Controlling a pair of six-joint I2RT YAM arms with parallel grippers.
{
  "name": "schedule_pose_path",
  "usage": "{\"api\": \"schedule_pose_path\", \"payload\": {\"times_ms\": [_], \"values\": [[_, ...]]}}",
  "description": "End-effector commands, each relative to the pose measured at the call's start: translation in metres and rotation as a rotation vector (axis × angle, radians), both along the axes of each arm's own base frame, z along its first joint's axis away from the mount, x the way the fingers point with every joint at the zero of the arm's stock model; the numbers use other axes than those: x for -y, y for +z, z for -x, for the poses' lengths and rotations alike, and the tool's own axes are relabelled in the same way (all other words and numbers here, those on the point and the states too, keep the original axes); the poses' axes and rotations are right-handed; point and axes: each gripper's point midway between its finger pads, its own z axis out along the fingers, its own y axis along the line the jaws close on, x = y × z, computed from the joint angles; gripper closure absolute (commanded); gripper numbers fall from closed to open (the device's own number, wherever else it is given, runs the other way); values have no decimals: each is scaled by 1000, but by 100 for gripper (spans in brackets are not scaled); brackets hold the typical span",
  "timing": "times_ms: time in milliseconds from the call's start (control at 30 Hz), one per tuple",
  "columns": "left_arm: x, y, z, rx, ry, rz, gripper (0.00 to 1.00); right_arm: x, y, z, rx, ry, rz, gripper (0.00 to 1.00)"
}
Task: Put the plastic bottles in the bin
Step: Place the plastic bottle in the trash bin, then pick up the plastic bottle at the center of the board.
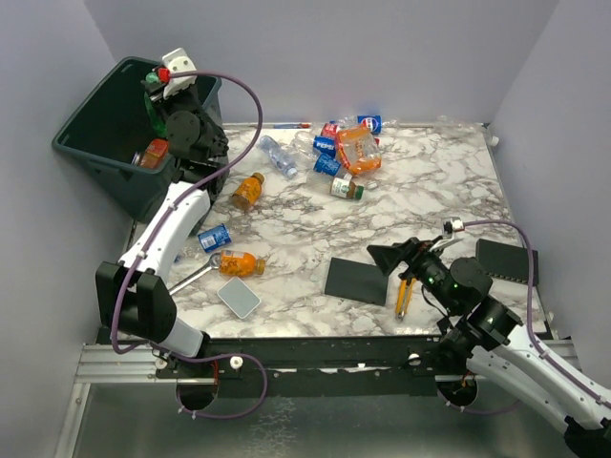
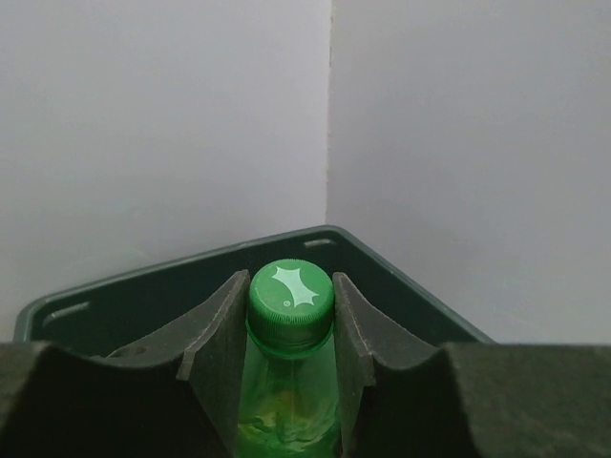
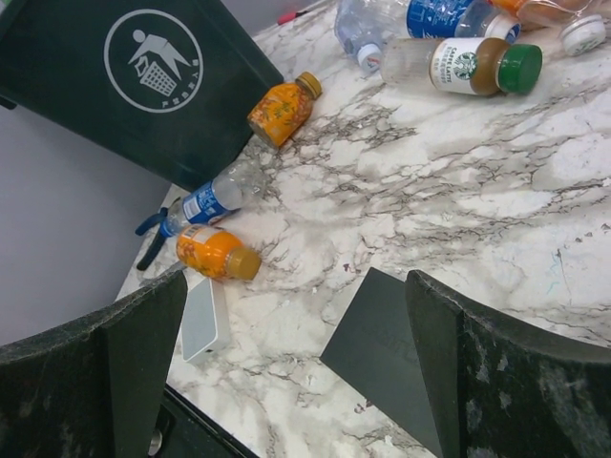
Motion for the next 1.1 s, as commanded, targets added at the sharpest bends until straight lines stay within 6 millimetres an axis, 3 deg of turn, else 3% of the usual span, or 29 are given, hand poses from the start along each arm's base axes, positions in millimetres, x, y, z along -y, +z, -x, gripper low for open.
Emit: {"api": "schedule_pose_path", "payload": {"times_ms": [0, 133, 200, 333, 433, 567, 700, 800, 933, 1000, 1033, 1067], "values": [[-7, -10, 1, -12, -5, 58, 50, 2, -2, -1, 1, -5, 54, 0], [-7, 8, 5, 21, -24, 74, 23, 7, 6, -4, 26, -26, 78, 0], [-3, 19, 9, 40, -52, 83, 3, 10, 10, -5, 39, -41, 92, 0], [19, 44, 23, 98, -159, 99, 1, 15, 19, -9, 72, -63, 115, 0], [58, 60, 37, 106, -300, 84, 1, 15, 27, -11, 96, -66, 128, 0], [145, 56, 53, 24, -596, 32, 1, 12, 34, -17, 110, -64, 165, 0], [221, 11, 65, -154, -922, 5, 1, 12, 35, -25, 88, -87, 216, 0], [252, -45, 81, -301, -1092, 21, 1, 13, 28, -29, 60, -104, 246, 0], [258, -123, 107, -477, -1196, 82, 1, 7, 8, -35, 21, -99, 278, 0], [245, -169, 113, -559, -1144, 115, 1, -4, -7, -36, -12, -57, 281, 0], [237, -176, 115, -558, -1110, 142, 1, -14, -14, -33, -21, -5, 285, 0], [228, -195, 118, -586, -1070, 167, 1, -26, -20, -30, -22, 62, 287, 0]]}}
